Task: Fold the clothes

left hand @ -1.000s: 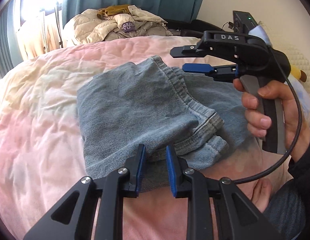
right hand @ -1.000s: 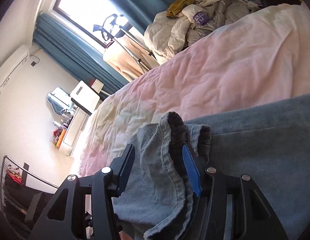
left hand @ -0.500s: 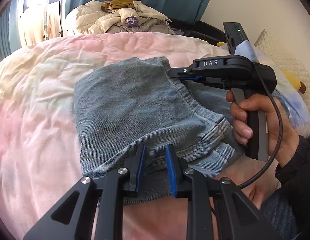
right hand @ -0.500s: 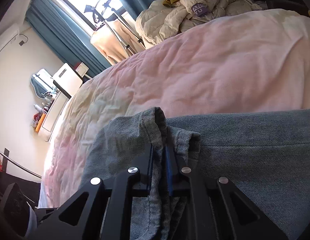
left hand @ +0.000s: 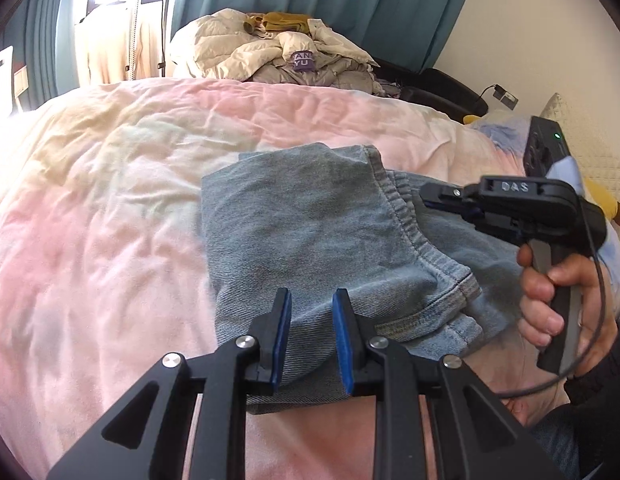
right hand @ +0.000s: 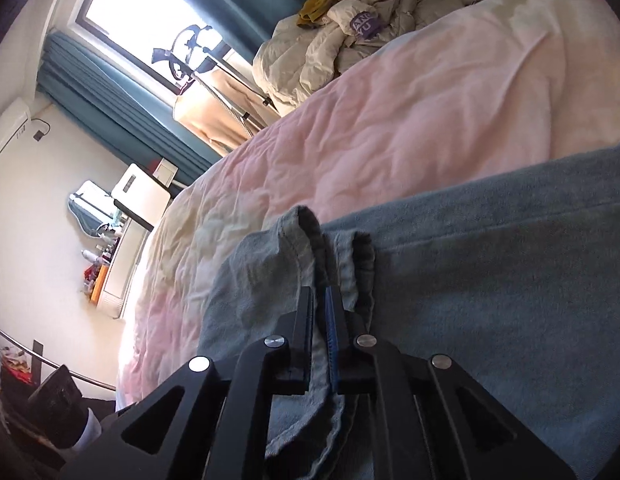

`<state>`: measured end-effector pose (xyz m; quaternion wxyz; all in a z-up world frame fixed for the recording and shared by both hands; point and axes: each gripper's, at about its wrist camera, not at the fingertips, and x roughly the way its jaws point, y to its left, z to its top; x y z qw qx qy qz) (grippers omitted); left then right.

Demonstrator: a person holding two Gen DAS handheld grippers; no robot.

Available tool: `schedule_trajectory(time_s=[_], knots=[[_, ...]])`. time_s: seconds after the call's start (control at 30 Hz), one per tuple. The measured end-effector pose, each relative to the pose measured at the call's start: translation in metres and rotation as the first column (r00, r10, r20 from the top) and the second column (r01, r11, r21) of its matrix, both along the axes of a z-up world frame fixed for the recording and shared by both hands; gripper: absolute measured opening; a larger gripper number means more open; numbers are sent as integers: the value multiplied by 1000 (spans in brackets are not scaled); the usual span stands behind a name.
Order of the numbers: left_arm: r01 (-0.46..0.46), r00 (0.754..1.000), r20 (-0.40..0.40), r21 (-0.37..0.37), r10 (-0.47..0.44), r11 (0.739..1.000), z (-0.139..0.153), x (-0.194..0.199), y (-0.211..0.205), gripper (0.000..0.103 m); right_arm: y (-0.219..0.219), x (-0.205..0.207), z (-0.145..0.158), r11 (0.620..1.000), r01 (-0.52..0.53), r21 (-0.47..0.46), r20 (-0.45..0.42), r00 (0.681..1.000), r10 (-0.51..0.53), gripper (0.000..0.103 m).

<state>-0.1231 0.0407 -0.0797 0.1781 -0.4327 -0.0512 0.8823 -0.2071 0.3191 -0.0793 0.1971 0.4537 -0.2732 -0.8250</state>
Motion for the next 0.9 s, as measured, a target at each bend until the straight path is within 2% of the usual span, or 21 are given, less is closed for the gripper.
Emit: schedule_trajectory(time_s=[0.03, 0.13, 0.23, 0.3, 0.37, 0.43, 0.5, 0.53, 0.63, 0.7, 0.8, 0.9], knots=[[-9, 1000, 8, 5, 9, 1000, -1, 0, -2, 22, -4, 8, 1, 1000, -14, -10, 14, 1000, 14, 20], [-33, 999, 37, 29, 32, 999, 0, -1, -10, 22, -12, 35, 10, 999, -37, -22, 26, 999, 38, 36], [-55, 998, 46, 50, 53, 997, 3, 2, -18, 22, -18, 61, 13, 999, -36, -13, 31, 999, 36, 40], [-66, 997, 47, 63, 63, 996, 4, 3, -22, 22, -25, 72, 9, 999, -31, 29, 54, 998, 30, 40], [-78, 996, 48, 76, 74, 994, 6, 4, -26, 22, -34, 78, 2, 993, -27, 115, 78, 997, 18, 40], [-90, 995, 45, 78, 87, 993, 7, 5, -29, 22, -42, 83, -2, 986, -36, 164, 74, 997, 24, 32], [-102, 994, 50, 82, 98, 991, 7, 4, -33, 22, -50, 89, 6, 978, -49, 203, 34, 999, 42, 14], [-106, 993, 57, 91, 101, 990, 7, 5, -35, 22, -52, 92, 13, 976, -48, 214, 7, 999, 48, 10], [-125, 991, 70, 131, 116, 983, 11, 6, -43, 22, -54, 108, 39, 989, -42, 144, -56, 997, 51, 7], [-136, 990, 65, 154, 128, 979, 15, 8, -49, 22, -49, 120, 51, 998, -15, 65, -61, 998, 19, 7], [-146, 989, 63, 156, 137, 977, 16, 9, -51, 22, -42, 134, 40, 999, 42, 12, 20, 999, -43, 7], [-148, 988, 66, 151, 139, 977, 14, 9, -51, 22, -40, 135, 5, 997, 48, 57, 158, 986, -57, 9]])
